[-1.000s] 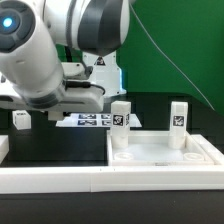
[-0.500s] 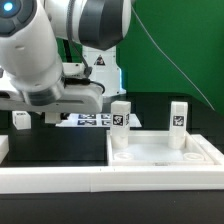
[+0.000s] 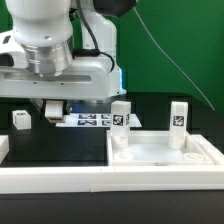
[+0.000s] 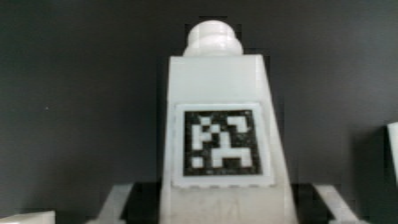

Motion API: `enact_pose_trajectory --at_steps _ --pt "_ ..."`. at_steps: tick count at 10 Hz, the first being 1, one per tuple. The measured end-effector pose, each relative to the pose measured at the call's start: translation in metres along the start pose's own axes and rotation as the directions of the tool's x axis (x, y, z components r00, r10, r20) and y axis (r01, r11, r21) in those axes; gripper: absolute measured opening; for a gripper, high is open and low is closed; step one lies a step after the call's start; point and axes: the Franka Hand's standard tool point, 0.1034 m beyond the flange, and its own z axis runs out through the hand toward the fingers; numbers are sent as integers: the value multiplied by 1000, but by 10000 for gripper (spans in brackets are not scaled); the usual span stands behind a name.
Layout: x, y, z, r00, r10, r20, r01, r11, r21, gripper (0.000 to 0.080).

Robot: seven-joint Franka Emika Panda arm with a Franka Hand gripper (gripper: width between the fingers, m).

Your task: Assemble square table

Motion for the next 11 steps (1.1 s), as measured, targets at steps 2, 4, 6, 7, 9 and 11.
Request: enact_pose_trajectory --at_steps 2,4,6,7,9,11 --pt "6 2 -3 992 0 -128 -3 1000 -18 290" --pt "11 -4 -22 982 -8 -186 5 1000 -18 290" --pt "24 -6 -40 960 -19 -278 10 999 -35 290" --pt "28 -2 -40 932 -27 -362 8 998 -55 290" --pt "29 2 -39 888 -22 -460 -13 997 -74 290" --pt "30 -22 -47 880 -28 -474 -4 998 -66 290"
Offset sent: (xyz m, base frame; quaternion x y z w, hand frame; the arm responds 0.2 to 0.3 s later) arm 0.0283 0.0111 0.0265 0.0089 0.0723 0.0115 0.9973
